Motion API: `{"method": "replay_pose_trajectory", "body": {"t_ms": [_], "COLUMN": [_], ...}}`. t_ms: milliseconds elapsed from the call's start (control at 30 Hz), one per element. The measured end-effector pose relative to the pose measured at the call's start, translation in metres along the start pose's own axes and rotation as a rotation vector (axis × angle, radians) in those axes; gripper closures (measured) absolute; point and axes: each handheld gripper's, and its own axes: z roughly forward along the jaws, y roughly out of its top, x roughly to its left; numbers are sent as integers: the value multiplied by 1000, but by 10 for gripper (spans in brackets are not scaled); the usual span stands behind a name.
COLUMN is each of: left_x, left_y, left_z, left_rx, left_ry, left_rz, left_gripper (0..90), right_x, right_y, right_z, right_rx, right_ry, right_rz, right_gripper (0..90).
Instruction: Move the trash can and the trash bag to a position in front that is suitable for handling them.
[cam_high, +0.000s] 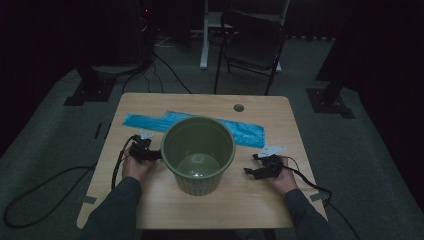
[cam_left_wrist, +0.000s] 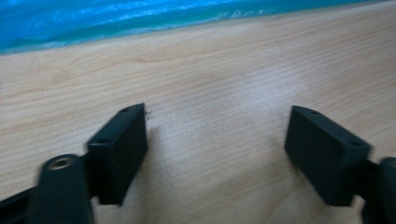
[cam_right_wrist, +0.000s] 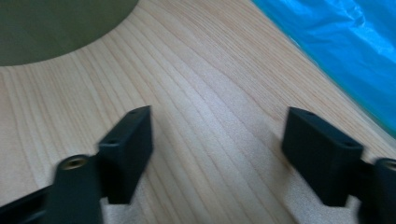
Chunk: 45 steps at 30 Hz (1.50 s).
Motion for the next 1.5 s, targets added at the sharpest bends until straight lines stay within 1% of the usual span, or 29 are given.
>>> {"method": "replay_pose_trajectory", "body": {"t_ms": [33,67,100,133,167,200,233,267,333,367,400,567,600,633,667,900,1067,1233,1300,1400,1500], "left_x": [-1,-1,-2,-2,-2,-2,-3,-3,-2,-2,-4,-5,-6,-7,-7,-5,-5,-6,-8,-10,-13], "left_y": [1,1,2,2,2,3,3,2,2,2,2,3,3,3,3,3,3,3,3,3,4], "left_z": [-2,-4,-5,-5,-5,-9,-10,-11,-12,-12,-13,-16,-18,-19,-19,-26,-30,-33,-34,-36,-39], "left_rx": [6,15,26,26,26,51,59,62,67,67,67,55,52,51,50,23,9,4,2,-1,-5], "left_ry": [-7,-14,-15,-15,-15,-24,-28,-35,-62,-62,-68,-72,-58,-54,-56,-56,-60,-58,-56,-56,-60], "left_rz": [6,10,11,11,11,15,15,14,5,5,13,17,31,31,27,23,21,35,41,53,65], "left_gripper": [309,404,441,466,466,466,560,573,592,592,593,590,590,588,582,583,583,583,583,583,583], "right_x": [0,1,1,1,1,1,3,4,6,6,8,6,6,6,6,6,3,-2,-5,-6,0], "right_y": [0,1,2,2,3,3,5,7,9,9,14,18,18,17,17,17,18,21,22,23,28], "right_z": [-1,-2,-3,-3,-4,-4,-5,-5,-6,-6,-10,-14,-14,-14,-12,-11,-13,-18,-18,-19,-19], "right_rx": [2,6,11,11,18,18,39,45,40,40,23,4,4,10,16,23,18,6,11,12,7], "right_ry": [0,0,-1,-1,-3,-3,-7,-12,-18,-18,-36,-44,-44,-47,-45,-47,-72,-91,-96,-94,-80], "right_rz": [1,2,2,2,4,4,11,14,19,19,17,24,24,34,27,29,42,63,70,75,59], "right_gripper": [347,418,472,472,472,522,597,607,627,627,635,636,636,636,635,635,636,656,663,667,668]}}
